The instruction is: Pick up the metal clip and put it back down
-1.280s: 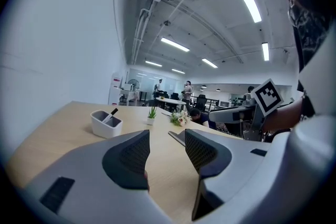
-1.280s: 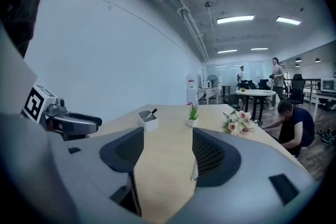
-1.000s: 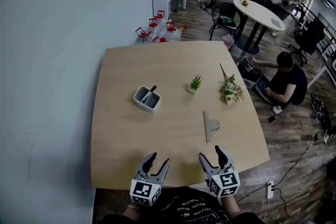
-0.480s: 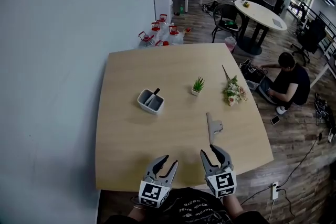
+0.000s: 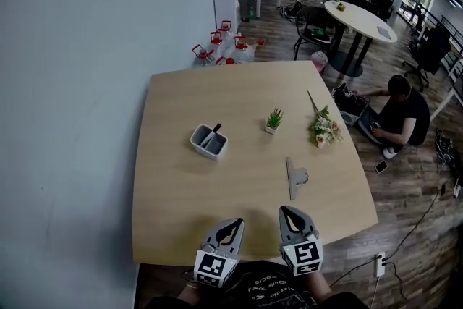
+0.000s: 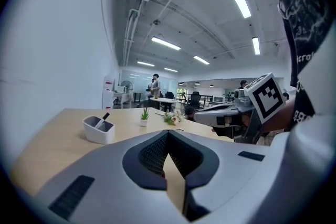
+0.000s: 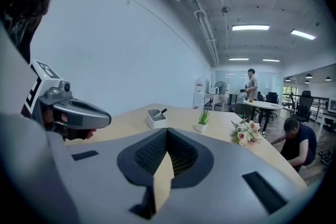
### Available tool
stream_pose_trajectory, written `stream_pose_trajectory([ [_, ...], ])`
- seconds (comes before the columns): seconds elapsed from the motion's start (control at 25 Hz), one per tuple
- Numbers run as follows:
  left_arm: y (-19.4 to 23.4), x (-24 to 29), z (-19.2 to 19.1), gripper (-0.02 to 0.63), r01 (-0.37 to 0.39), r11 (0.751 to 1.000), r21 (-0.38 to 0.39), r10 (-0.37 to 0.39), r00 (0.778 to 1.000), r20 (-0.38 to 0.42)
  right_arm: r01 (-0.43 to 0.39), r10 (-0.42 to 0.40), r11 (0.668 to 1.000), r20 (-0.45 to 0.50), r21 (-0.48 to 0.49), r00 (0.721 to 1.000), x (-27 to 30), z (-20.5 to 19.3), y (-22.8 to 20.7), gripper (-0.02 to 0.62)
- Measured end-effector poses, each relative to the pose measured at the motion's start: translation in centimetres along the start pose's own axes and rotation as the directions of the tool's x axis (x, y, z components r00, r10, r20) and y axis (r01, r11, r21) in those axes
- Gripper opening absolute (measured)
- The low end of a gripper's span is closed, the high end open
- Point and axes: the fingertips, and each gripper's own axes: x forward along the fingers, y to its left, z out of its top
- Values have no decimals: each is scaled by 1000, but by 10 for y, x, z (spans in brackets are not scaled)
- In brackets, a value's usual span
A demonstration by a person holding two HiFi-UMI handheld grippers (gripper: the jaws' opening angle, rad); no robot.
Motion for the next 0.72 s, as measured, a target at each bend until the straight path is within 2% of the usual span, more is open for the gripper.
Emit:
stream_pose_trajectory([
  [0.48,11,6,1,8,-18,999,-36,18,1000,1,-18,18,1000,-25,-3,1000,11,-3,-1,12],
  [0.72,20,8,2,8,-27,996,-81,28,1000,15,-33,33,999,-30,-7,999,16,-5,-1,12],
])
